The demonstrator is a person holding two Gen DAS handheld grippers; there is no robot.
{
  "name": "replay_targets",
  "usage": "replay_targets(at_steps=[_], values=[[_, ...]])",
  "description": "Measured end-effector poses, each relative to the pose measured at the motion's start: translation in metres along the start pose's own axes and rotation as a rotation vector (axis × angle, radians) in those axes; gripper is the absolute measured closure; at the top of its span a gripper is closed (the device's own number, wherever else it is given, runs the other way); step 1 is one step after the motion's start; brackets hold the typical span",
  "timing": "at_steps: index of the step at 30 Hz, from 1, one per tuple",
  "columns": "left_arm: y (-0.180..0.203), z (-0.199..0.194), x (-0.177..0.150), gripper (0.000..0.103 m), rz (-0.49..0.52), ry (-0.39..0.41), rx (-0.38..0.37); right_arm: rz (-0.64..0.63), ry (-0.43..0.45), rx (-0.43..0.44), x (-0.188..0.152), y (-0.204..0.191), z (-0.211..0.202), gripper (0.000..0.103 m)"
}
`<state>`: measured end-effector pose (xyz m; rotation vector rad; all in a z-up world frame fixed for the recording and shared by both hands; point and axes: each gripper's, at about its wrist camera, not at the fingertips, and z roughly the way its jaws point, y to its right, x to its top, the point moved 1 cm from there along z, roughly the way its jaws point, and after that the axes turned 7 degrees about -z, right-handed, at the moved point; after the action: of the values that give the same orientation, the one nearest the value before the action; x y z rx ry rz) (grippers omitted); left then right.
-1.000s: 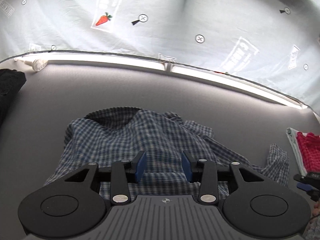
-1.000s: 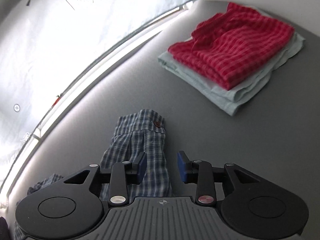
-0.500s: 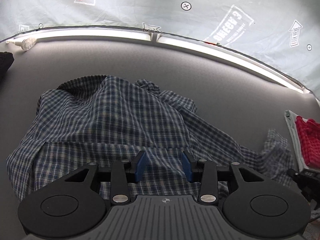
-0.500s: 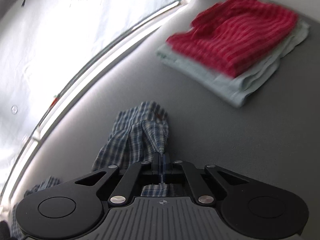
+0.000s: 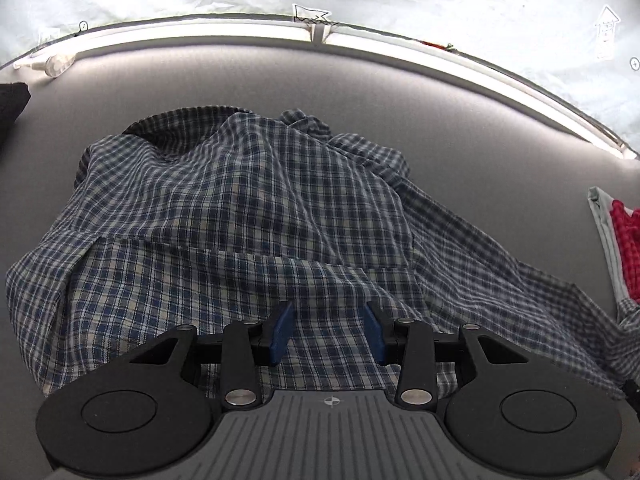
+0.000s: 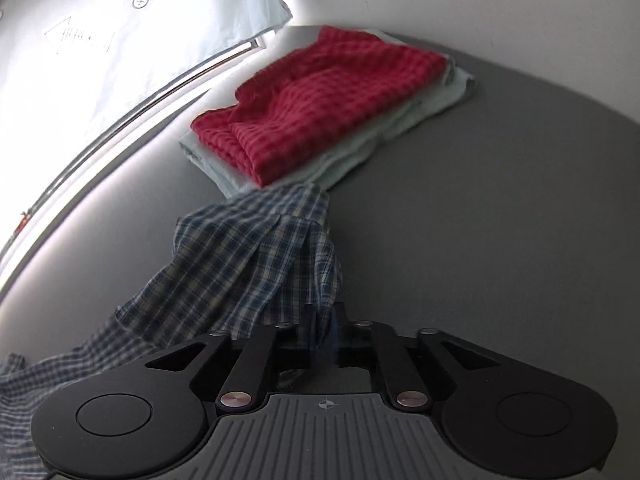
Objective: Fold clothes
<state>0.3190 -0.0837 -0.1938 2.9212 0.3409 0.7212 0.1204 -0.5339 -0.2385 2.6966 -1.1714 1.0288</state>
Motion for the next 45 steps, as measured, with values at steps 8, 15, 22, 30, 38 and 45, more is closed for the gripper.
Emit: replay_targets(at_steps=[8,15,22,30,38,45], values=[[0.008,-0.001,-0.006,0.059,0.010,-0.006,-0.021,0.258,-0.031,0.165,0.031,0.039,0.029,0.041],[0.015,-0.003,-0.006,0.059,0.024,-0.011,-0.027,0.337,0.014,0.171,0.030,0.039,0.032,0.093],[0.020,-0.009,-0.008,0.059,0.038,-0.006,-0.059,0.326,0.156,0.067,0.036,0.049,0.001,0.092],[0.009,-0.032,-0.012,0.058,0.048,0.041,-0.065,0.142,0.092,-0.013,0.024,0.031,-0.009,0.054],[-0.069,-0.080,0.005,0.053,-0.161,0.180,-0.024,-0.260,0.035,0.201,-0.009,-0.074,-0.037,0.044],[-0.165,-0.092,0.027,0.051,-0.281,0.256,0.107,-0.519,-0.018,0.489,-0.064,-0.204,-0.063,0.037]])
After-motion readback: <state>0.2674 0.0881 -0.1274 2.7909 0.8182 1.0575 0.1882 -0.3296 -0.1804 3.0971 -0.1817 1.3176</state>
